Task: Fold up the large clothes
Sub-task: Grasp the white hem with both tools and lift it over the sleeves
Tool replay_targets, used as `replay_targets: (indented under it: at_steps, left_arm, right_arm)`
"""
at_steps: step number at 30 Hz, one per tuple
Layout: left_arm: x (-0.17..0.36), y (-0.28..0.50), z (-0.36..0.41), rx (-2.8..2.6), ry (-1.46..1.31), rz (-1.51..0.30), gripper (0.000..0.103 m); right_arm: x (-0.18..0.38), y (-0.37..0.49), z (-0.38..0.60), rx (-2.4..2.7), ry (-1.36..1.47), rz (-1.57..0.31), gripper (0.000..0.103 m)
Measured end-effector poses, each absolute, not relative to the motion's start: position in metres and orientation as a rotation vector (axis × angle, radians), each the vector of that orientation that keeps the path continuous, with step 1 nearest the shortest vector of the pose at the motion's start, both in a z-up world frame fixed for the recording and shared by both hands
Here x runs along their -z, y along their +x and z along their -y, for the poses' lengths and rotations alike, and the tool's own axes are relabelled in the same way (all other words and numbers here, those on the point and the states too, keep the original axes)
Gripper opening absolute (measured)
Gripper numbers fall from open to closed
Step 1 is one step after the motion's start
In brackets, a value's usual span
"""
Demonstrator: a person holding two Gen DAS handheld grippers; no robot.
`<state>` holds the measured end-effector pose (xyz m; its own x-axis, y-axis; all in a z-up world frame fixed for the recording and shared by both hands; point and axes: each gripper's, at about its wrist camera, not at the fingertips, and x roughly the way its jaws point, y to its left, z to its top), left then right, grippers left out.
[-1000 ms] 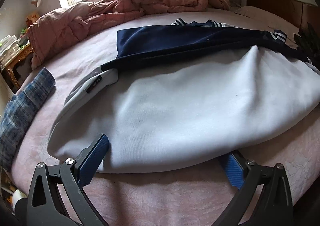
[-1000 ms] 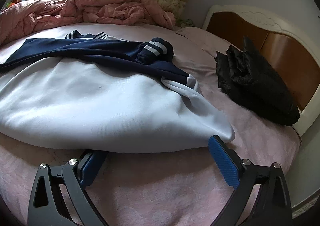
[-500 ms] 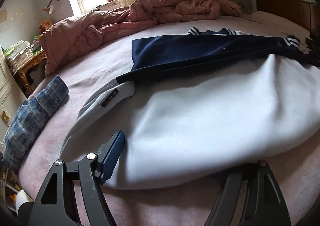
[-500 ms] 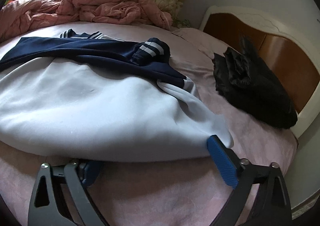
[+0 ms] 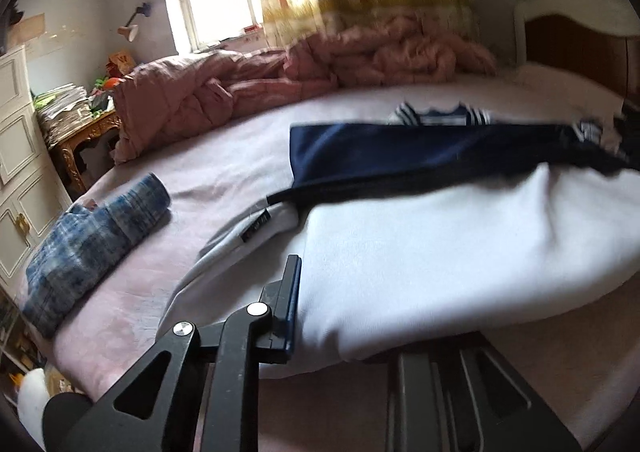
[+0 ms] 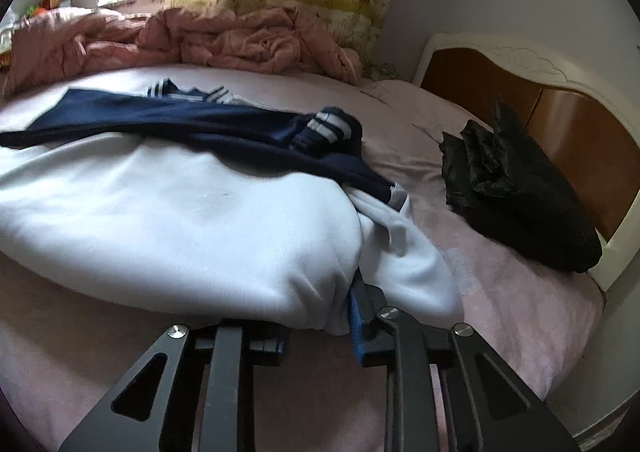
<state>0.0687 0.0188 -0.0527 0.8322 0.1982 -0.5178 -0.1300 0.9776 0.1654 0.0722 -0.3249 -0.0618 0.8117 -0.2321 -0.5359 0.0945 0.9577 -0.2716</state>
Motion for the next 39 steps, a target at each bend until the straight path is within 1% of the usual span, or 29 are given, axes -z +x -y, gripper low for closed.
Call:
replay_targets:
  at_steps: [4, 10, 14, 17, 22, 27, 29, 39]
  left_arm:
    - [0.033, 0.038, -0.022, -0.155, 0.085, -0.528, 0.020]
    - [0.013, -0.009, -0.024, -0.117, 0.095, -0.533, 0.021]
    - [0.000, -0.009, -0.030, -0.108, 0.051, -0.569, 0.021]
    - [-0.006, 0.005, -0.035, -0.106, 0.010, -0.584, 0.021]
    - [-0.018, 0.046, -0.032, -0.105, 0.011, -0.639, 0.021]
    - [-0.031, 0.099, -0.038, -0.043, -0.002, -0.660, 0.022]
    - [-0.032, 0.120, -0.044, -0.021, -0.019, -0.697, 0.022]
    - [-0.018, 0.210, -0.033, -0.039, 0.069, -0.762, 0.022]
  right_arm:
    - [0.044, 0.043, 0.325, 0.168, -0.215, -0.552, 0.023]
    - [0.025, -0.011, 0.331, 0.147, -0.131, -0.547, 0.022]
    - [0.005, -0.035, 0.328, 0.114, -0.156, -0.530, 0.023]
    - [-0.009, -0.032, 0.325, 0.102, -0.172, -0.505, 0.025]
    - [-0.026, 0.000, 0.323, 0.113, -0.172, -0.474, 0.026]
    - [-0.038, 0.052, 0.325, 0.110, -0.182, -0.466, 0.026]
    - [-0.040, 0.073, 0.326, 0.108, -0.172, -0.466, 0.026]
    - [-0.030, 0.181, 0.318, 0.109, -0.233, -0.529, 0.027]
